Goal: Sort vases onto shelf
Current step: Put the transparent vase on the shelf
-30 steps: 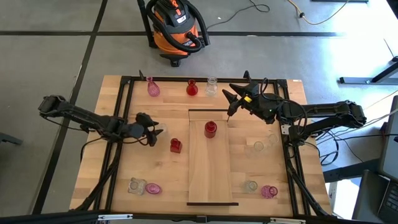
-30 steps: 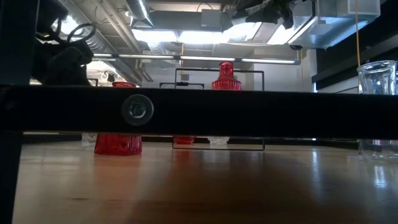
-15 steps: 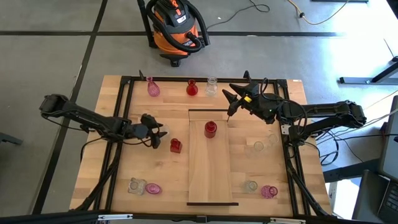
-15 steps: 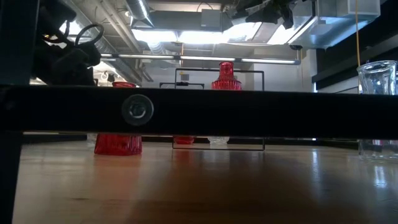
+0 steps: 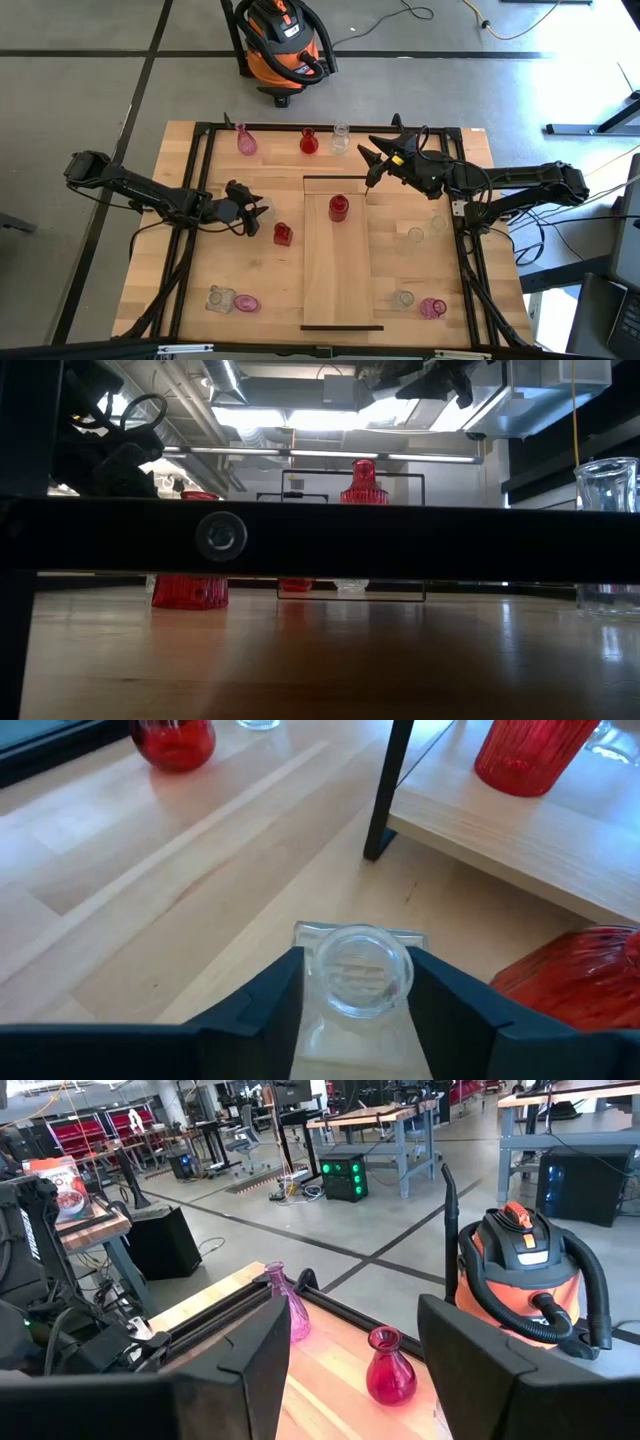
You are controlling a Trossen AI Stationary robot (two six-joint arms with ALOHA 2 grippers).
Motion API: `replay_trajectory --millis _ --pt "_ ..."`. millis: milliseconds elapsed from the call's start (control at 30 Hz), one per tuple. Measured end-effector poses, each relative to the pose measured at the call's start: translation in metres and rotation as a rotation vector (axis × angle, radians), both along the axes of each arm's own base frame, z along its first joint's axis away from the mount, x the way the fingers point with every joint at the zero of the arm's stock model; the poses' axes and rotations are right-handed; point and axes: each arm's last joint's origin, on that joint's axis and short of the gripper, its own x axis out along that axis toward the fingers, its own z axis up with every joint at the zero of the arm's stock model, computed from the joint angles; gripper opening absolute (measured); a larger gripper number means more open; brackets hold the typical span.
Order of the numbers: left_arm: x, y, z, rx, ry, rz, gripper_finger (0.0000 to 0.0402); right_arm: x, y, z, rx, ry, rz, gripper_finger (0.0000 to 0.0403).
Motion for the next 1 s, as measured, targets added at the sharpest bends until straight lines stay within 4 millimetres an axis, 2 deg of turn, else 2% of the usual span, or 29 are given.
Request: replay_trajectory --millis 167,433,633,833,1000 --pt "0.000 0.000 0.000 0.000 0.000 0.000 0.0121 0.000 0.000 0.000 0.001 0.001 0.000 0.0202" --pt "0.002 0.000 0.004 0.048 0.004 -0.016 0.0120 0.000 0.000 0.000 0.002 0.001 -0.001 0.0202" --pt "0.009 -0.001 0.019 0.114 -0.013 -0.051 0.0120 0.000 -0.001 -0.001 0.003 0.014 -0.003 0.0202" --pt "0.013 -0.002 0.054 0.176 -0.112 -0.089 0.0120 0.000 -0.010 -0.002 0.048 -0.013 0.001 0.0202" --pt "0.014 -0.003 0.097 0.228 -0.215 -0.162 0.0120 -0.001 -0.017 -0.002 0.093 -0.039 0.004 0.0202"
